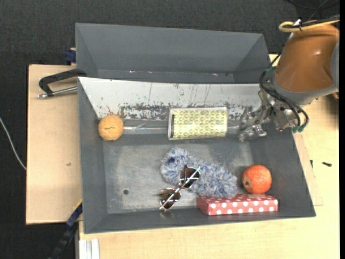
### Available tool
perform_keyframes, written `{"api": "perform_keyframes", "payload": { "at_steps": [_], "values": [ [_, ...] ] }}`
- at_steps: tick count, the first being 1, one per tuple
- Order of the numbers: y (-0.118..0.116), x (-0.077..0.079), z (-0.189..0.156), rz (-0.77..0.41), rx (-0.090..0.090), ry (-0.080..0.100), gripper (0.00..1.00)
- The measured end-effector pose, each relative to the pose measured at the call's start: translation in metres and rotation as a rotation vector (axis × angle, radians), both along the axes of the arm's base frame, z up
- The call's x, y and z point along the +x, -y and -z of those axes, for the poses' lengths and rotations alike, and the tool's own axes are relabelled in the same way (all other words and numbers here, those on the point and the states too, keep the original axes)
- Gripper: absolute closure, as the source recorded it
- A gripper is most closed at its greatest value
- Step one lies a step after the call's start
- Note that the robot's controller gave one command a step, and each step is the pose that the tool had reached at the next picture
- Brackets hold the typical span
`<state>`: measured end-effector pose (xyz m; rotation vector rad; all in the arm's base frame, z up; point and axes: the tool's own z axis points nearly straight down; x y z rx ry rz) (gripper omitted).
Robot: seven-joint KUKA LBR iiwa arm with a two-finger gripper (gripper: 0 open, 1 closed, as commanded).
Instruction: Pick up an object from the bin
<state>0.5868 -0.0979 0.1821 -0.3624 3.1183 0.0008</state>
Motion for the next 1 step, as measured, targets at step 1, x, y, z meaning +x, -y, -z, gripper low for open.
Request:
{"api": "perform_keyframes", "payload": {
  "at_steps": [1],
  "values": [
    [-0.0522,0.0111,0.0549,-0.031,0.001,-0.001,0.00]
  ]
}}
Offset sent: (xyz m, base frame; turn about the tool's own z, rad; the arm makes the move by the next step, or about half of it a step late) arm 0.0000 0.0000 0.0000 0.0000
